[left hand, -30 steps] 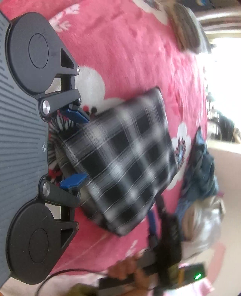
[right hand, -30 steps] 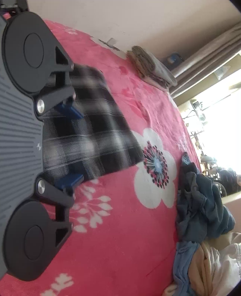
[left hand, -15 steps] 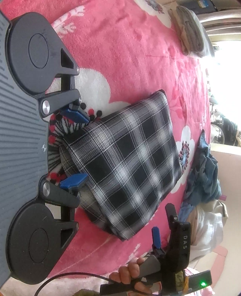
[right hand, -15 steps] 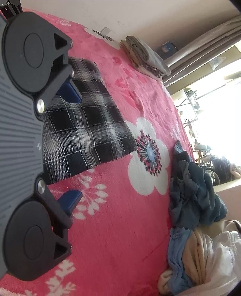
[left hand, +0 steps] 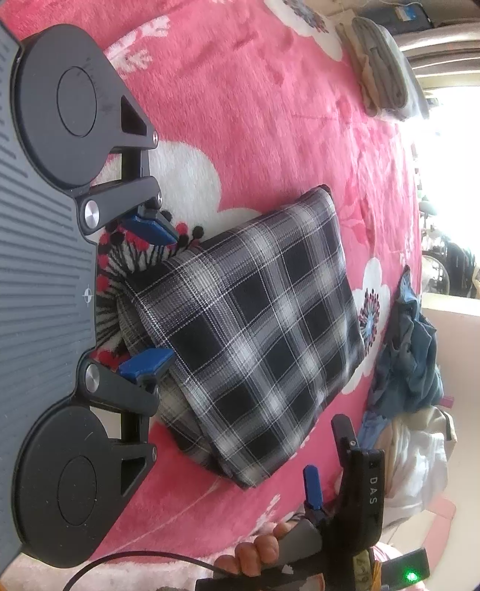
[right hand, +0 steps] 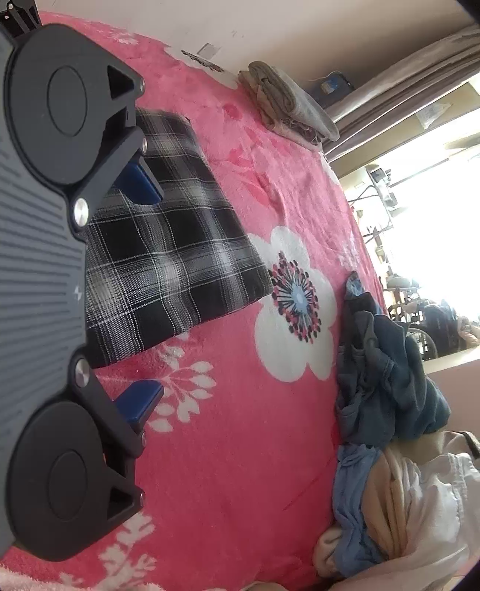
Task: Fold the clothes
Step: 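Open both tools and release the folded plaid pants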
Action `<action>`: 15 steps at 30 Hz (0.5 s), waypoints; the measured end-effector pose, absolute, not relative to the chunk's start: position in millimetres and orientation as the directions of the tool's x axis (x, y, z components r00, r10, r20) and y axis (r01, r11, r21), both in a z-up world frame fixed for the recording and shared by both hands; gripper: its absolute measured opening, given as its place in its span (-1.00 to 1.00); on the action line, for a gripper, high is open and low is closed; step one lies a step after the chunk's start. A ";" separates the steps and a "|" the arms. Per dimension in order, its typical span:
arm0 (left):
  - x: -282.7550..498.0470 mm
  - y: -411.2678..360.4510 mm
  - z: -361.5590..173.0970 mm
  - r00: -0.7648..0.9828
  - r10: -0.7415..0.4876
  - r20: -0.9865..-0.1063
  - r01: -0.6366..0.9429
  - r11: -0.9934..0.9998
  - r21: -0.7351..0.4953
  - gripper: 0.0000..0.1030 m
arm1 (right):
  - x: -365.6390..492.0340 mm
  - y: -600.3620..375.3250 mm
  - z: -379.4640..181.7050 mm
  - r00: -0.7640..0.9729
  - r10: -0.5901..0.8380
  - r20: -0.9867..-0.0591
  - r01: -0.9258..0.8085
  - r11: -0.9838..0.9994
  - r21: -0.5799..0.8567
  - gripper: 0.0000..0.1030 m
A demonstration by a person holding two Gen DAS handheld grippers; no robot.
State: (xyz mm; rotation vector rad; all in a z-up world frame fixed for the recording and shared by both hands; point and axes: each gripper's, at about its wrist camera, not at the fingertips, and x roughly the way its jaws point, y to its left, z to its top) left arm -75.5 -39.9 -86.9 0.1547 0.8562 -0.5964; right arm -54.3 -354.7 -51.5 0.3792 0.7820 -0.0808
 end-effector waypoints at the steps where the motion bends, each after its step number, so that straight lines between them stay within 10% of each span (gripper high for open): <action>1: -75.4 -39.5 -87.0 0.505 -0.430 -0.748 0.551 0.828 -0.104 0.22 | -54.2 -354.0 -51.4 0.710 0.064 -0.701 0.210 0.931 0.298 1.00; 15: -69.5 -24.3 -76.3 0.558 -0.406 -0.724 0.457 0.878 -0.140 0.95 | -53.4 -347.3 -53.3 0.705 0.069 -0.706 0.182 0.944 0.274 1.00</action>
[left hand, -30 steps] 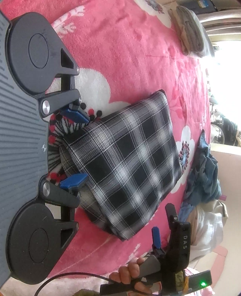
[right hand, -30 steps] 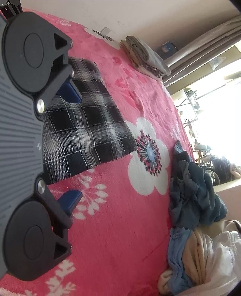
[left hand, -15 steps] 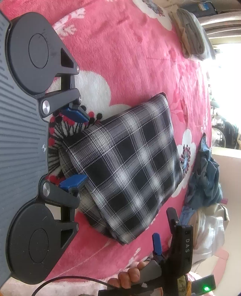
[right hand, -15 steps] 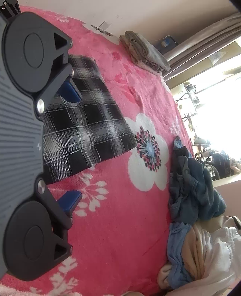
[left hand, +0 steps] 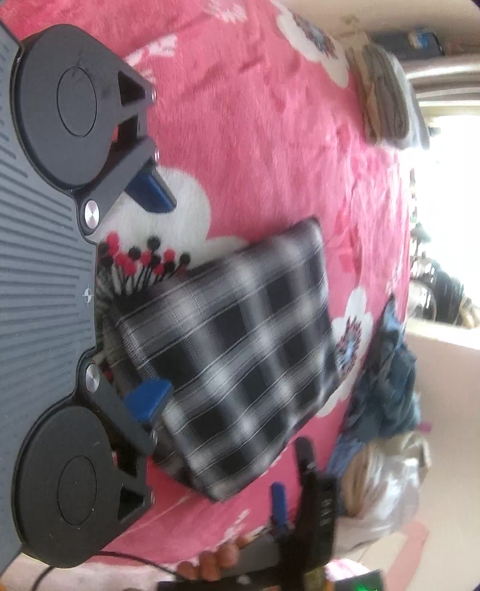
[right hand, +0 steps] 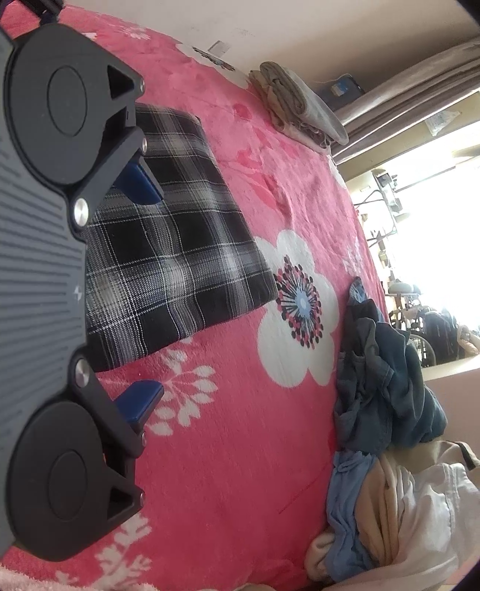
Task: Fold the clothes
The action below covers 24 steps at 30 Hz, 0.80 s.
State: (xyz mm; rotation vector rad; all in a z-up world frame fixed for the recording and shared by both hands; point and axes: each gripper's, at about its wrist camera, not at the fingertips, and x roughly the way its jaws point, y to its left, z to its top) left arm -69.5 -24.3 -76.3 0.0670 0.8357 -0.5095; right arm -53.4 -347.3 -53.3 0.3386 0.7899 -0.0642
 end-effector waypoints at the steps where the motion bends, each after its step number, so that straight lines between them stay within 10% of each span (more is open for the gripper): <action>1: -67.7 -22.3 -75.2 0.560 -0.399 -0.726 0.441 0.886 -0.147 0.98 | -53.4 -346.5 -53.4 0.705 0.070 -0.706 0.178 0.946 0.272 1.00; 24: -68.9 2.7 -68.0 0.600 -0.333 -0.727 0.304 0.936 -0.177 1.00 | -58.3 -337.2 -50.6 0.736 0.071 -0.674 0.101 0.972 0.212 1.00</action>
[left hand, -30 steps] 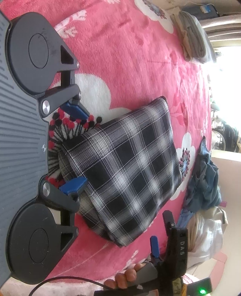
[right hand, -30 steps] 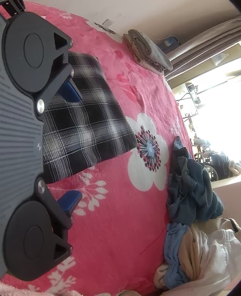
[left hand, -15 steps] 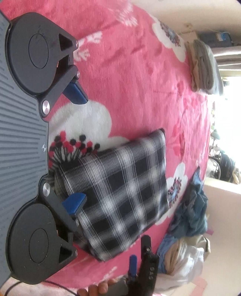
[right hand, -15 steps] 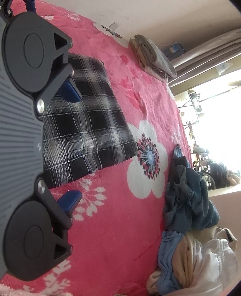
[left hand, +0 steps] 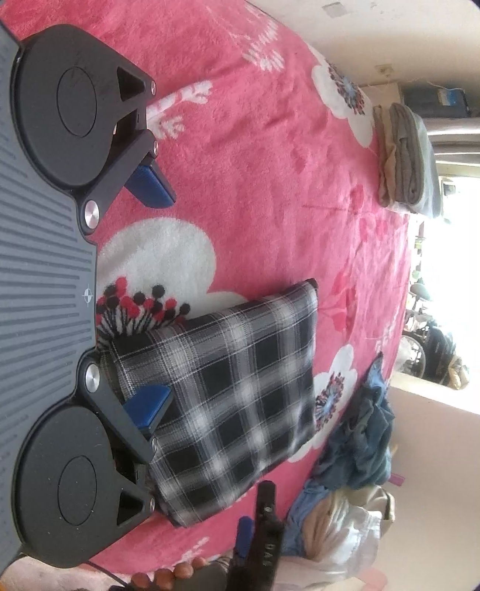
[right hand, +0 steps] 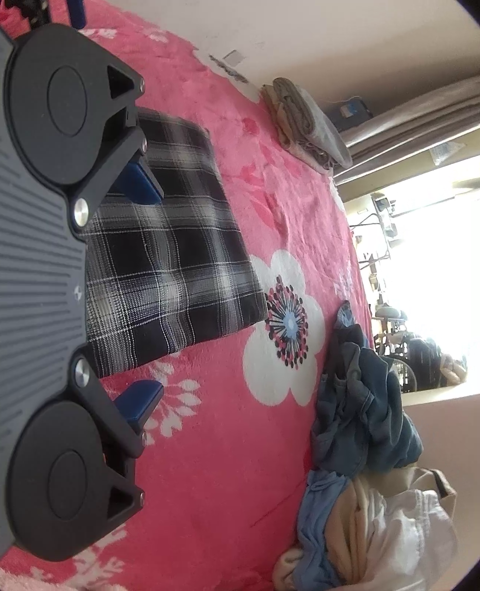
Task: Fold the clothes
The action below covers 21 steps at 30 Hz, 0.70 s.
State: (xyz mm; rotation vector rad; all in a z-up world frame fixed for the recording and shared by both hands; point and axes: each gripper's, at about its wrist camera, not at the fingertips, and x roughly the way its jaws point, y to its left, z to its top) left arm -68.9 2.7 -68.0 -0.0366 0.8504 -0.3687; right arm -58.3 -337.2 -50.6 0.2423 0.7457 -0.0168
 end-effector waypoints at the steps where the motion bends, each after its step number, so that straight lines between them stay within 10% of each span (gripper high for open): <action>1: -68.7 3.4 -68.2 0.600 -0.331 -0.728 0.300 0.937 -0.179 1.00 | -58.5 -336.2 -50.7 0.737 0.065 -0.673 0.101 0.974 0.204 1.00; 21: -63.8 9.1 -72.4 0.596 -0.291 -0.749 0.249 0.953 -0.172 1.00 | -56.3 -318.1 -37.8 0.704 -0.071 -0.707 0.102 0.995 0.002 1.00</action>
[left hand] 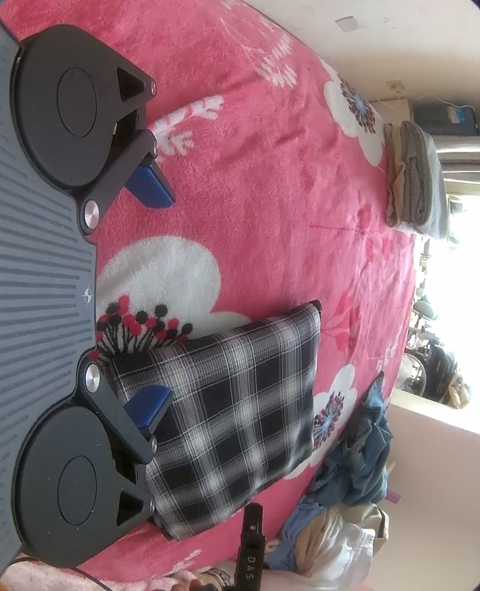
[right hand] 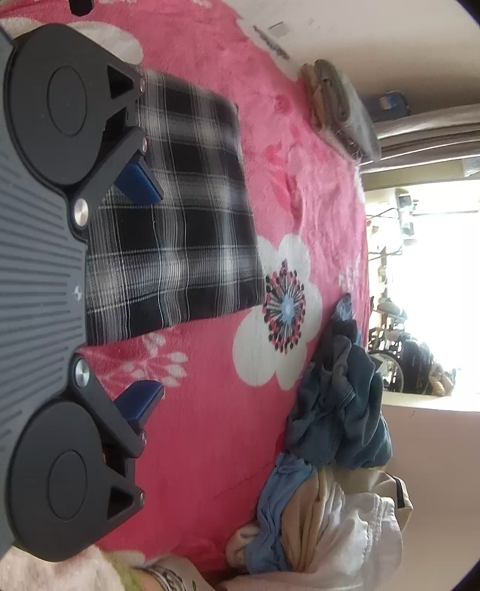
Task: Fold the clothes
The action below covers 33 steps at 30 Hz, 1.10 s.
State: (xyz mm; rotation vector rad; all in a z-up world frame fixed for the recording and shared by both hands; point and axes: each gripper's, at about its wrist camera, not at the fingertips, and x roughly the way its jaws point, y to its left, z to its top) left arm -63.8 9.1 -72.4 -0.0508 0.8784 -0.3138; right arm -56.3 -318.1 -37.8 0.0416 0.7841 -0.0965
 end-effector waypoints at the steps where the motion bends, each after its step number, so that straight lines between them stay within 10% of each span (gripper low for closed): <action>1: -63.3 9.5 -72.9 0.594 -0.289 -0.751 0.245 0.954 -0.173 1.00 | -56.6 -317.3 -36.5 0.702 -0.080 -0.708 0.106 0.994 -0.007 1.00; 33: -53.6 2.5 -71.4 0.611 -0.215 -0.762 0.230 0.969 -0.089 1.00 | -50.0 -322.2 -46.0 0.623 -0.168 -0.764 0.129 0.985 -0.111 1.00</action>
